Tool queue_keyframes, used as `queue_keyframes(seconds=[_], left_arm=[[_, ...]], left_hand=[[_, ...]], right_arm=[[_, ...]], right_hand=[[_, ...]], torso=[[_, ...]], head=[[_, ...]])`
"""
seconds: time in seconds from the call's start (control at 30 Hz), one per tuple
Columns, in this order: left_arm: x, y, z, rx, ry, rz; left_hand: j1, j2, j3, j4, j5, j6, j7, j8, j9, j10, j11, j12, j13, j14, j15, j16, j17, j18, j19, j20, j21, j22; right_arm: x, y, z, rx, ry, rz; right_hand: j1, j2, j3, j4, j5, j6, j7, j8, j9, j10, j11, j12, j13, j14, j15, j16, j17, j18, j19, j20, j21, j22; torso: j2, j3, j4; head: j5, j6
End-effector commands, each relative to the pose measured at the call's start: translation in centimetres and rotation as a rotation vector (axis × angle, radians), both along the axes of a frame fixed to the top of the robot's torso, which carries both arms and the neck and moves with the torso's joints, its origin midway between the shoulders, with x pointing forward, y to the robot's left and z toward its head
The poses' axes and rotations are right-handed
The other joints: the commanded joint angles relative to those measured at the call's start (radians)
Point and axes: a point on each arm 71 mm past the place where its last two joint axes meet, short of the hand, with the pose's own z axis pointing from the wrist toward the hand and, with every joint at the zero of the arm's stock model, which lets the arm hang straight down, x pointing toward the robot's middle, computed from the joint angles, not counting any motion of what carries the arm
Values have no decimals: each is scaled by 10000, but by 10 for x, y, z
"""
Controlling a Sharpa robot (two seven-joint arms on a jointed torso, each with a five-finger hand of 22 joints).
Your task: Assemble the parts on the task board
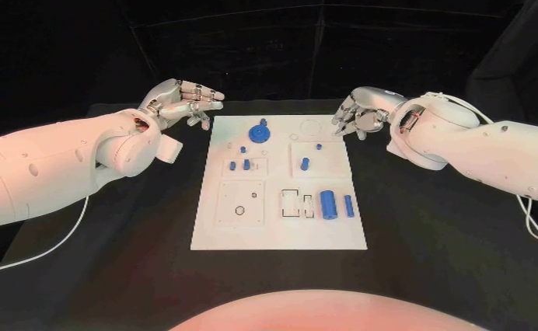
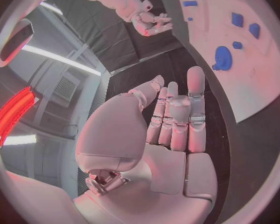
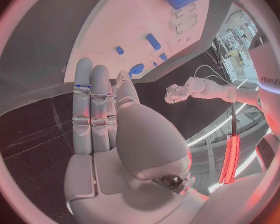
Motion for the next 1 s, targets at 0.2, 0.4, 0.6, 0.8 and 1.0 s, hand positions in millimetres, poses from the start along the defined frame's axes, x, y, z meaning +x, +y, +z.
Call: queue_keyframes(seconds=[0.2,0.4,0.6,0.8,1.0], left_arm=[[-11,-6,5,-2706,406,422],[-16,-15,4,-2821,542,308],[-20,-23,3,-2911,652,119],[-21,-24,3,-2923,709,76],[-21,-24,2,-2906,758,71]], left_hand=[[-7,139,-95,-16,1,83,-11,43,2,82,-8,63,12,-168,-4,-152,-239,110,-90,-9,-107,-49],[-7,156,-108,-14,2,83,-10,43,-1,81,-9,71,12,-211,-4,-202,-322,109,-102,-10,-139,-70],[-10,160,-122,-13,2,69,-6,35,-6,78,-6,77,13,-240,-3,-237,-379,108,-111,-11,-163,-85],[-11,160,-128,-14,2,63,-4,32,-8,75,-5,79,12,-252,-2,-251,-403,108,-114,-11,-173,-92],[-20,158,-146,-11,1,54,0,27,-11,65,0,80,11,-271,0,-273,-437,107,-120,-10,-194,-106]], right_arm=[[-6,21,-16,-1615,-766,465],[-9,35,-31,-1767,-411,802],[-8,41,-37,-1681,-412,771],[-4,41,-39,-1593,-485,573],[-3,43,-40,-1477,-466,554]], right_hand=[[11,82,-169,-42,-139,5,49,-346,13,-245,43,-139,20,333,-34,1172,835,-64,34,27,803,547],[91,149,-229,-98,-150,-36,91,-414,11,-291,78,-151,16,287,-6,2222,1785,-100,-99,48,1397,1045],[183,225,-269,-187,-170,-159,183,-430,2,-557,141,-215,-3,256,57,3101,2577,-174,-215,86,2232,1885],[198,288,-278,-233,-291,-275,263,-435,-2,-663,212,-199,-1,221,100,3613,3021,-212,-316,128,2758,2407],[201,378,-254,-241,-301,-325,283,-428,0,-661,222,-180,0,198,111,3867,3231,-227,-377,152,3061,2714]], torso=[[19,-10,21],[11,-18,47],[9,-6,28],[9,-4,15],[6,9,9]], head=[[-28,161],[-40,152],[-17,150],[-20,128],[0,118]])
